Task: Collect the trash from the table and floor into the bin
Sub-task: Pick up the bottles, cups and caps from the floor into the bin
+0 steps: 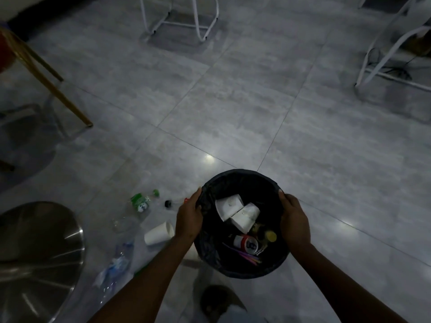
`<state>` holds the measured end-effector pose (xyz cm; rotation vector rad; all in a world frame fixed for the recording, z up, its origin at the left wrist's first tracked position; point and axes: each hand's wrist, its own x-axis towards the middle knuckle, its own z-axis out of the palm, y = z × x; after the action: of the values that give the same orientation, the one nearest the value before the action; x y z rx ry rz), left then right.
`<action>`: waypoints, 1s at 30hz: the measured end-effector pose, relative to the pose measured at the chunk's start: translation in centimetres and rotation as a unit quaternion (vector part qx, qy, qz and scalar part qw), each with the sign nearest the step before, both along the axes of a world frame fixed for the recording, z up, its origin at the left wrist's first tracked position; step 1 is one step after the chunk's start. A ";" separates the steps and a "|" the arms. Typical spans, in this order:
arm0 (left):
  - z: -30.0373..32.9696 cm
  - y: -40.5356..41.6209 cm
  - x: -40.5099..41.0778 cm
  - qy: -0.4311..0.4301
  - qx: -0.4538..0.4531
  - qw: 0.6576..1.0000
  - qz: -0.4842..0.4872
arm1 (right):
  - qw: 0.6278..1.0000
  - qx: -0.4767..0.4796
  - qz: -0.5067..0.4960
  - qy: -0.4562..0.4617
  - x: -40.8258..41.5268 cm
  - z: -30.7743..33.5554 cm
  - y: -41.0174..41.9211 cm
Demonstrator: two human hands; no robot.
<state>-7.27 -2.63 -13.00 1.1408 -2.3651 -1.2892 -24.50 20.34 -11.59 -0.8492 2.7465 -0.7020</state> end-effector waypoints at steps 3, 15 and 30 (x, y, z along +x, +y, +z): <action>-1.1 -0.4 -0.1 0.007 -0.011 1.000 -0.012 | 1.000 -0.017 -0.005 0.013 -0.1 -1.6 0.0; -2.6 -1.1 -0.1 0.029 -0.051 0.997 -0.052 | 0.997 -0.044 -0.003 0.071 -0.7 -4.2 -0.6; -1.1 -1.6 14.6 0.031 -0.207 0.978 0.009 | 0.918 -0.235 0.319 0.009 13.5 0.5 -11.7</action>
<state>7.38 -4.22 -14.07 0.9714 -2.4127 -0.7577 -10.99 8.68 -11.07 -1.7326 2.0981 -1.2028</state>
